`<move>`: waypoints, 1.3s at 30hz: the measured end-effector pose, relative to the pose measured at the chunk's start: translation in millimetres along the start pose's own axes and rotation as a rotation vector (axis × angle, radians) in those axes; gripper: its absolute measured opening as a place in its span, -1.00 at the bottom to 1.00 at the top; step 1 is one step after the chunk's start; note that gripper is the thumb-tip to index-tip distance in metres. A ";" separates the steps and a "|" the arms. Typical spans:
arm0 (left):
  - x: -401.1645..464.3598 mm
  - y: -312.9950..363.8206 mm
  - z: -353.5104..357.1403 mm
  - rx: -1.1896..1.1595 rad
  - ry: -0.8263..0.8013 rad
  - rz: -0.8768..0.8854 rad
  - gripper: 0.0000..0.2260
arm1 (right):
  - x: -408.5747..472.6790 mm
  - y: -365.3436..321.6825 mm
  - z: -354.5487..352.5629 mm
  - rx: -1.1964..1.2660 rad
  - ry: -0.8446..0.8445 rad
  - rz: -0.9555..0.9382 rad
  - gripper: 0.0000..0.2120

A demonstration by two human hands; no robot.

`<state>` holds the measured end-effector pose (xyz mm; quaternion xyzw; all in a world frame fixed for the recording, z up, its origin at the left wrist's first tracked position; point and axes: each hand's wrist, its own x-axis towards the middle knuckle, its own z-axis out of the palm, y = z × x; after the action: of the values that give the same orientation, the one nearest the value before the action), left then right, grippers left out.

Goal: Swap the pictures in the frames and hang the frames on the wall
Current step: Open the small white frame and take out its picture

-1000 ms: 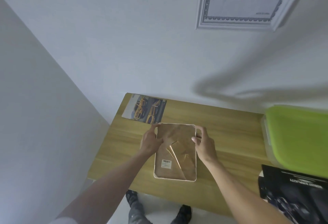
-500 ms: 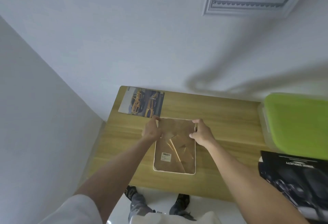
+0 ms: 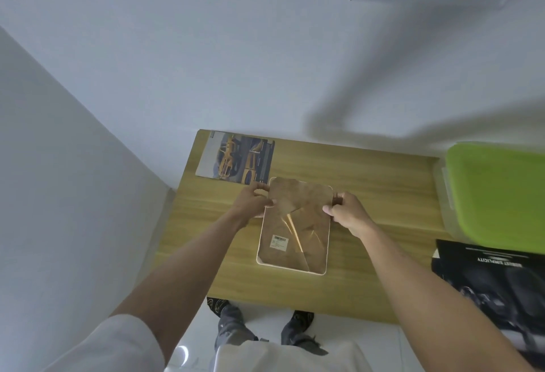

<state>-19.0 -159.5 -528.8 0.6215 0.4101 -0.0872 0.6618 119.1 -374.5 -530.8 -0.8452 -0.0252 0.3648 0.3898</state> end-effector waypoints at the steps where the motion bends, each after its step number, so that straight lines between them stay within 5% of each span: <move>1: -1.4 -1.7 -1.1 -0.050 -0.031 -0.023 -0.69 | -1.0 1.5 1.1 0.033 0.014 0.001 -0.88; 8: -7.9 -2.5 -0.8 -0.094 -0.040 -0.084 -0.70 | -5.5 9.6 8.9 0.183 0.090 -0.047 -0.92; 13: -10.4 -7.2 1.1 -0.154 0.089 -0.090 -0.74 | -13.7 14.2 0.8 -0.002 -0.097 -0.086 -0.48; 21: -16.0 -4.0 13.8 -0.204 0.053 -0.077 -0.73 | -19.2 23.3 -5.5 -0.050 -0.040 -0.050 -0.90; 30: -17.8 -6.0 20.7 -0.191 0.022 -0.033 -0.55 | -32.3 30.0 -4.7 -0.022 0.098 -0.098 -0.83; 35: -19.1 -12.6 18.9 -0.166 -0.096 -0.014 -0.51 | -29.3 36.5 -11.8 -0.021 0.021 -0.058 -0.90; 39: -21.7 -20.6 22.2 -0.091 0.002 0.064 -0.45 | -33.9 39.6 -16.5 -0.004 -0.034 -0.066 -0.88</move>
<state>-36.3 -192.3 -532.5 0.6038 0.3942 -0.0467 0.6913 95.1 -423.7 -530.3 -0.8384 -0.0606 0.3659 0.3993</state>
